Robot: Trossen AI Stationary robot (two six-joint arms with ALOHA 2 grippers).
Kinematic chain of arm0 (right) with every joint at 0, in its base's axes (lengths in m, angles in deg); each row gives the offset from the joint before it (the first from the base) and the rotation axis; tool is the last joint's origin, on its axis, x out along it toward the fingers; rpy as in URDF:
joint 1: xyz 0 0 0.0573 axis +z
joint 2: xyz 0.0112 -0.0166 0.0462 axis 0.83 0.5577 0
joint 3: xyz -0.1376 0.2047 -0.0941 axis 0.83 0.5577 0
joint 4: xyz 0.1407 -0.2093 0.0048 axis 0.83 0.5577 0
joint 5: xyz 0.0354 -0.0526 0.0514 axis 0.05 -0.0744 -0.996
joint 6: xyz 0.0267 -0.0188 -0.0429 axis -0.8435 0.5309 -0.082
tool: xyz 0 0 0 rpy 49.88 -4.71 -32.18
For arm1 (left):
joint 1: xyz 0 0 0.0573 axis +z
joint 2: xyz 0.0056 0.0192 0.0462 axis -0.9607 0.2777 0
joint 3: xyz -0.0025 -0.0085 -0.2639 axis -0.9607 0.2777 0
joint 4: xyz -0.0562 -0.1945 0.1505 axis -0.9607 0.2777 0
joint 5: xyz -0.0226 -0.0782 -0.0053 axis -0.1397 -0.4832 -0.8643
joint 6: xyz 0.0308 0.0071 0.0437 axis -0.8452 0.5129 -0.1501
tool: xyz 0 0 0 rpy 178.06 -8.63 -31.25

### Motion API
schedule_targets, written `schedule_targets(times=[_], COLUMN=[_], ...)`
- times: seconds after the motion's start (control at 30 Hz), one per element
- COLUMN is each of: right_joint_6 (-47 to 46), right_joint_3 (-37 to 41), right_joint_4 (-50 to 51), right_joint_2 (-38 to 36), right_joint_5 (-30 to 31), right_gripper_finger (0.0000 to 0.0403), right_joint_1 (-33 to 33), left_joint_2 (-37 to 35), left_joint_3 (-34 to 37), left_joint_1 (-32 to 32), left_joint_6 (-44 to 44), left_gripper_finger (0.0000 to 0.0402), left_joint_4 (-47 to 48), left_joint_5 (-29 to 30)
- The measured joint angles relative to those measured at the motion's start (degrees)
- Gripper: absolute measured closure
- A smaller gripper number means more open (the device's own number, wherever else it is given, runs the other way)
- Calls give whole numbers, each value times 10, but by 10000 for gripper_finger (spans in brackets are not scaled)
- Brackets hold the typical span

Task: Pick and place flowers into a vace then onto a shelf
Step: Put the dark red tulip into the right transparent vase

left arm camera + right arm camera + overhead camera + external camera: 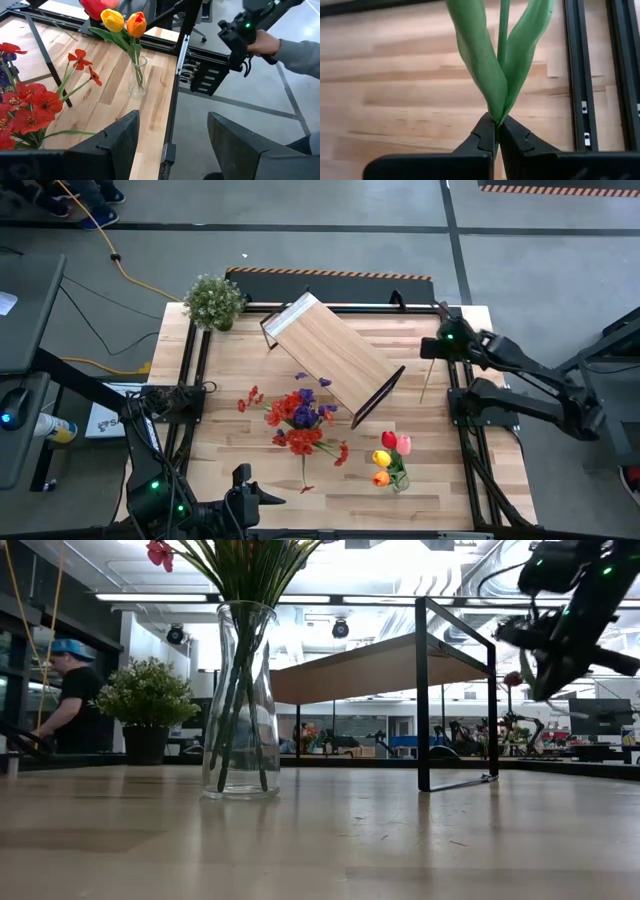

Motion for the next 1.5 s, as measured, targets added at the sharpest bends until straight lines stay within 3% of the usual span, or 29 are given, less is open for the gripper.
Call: schedule_targets(times=[0.6,1.03,1.5], right_joint_6=[-26,-54,-115], right_joint_3=[-1,-1,-2], right_joint_4=[-45,-309,-620], right_joint_2=[-229,-293,-296], right_joint_5=[-54,-154,-317], right_gripper_finger=[397,399,400], right_joint_1=[1,1,1], left_joint_2=[0,0,0], left_joint_3=[0,0,0], left_joint_1=[0,0,0], left_joint_6=[0,9,13], left_gripper_finger=[135,135,135], left_joint_4=[-2,-2,-2], left_joint_5=[0,0,5])
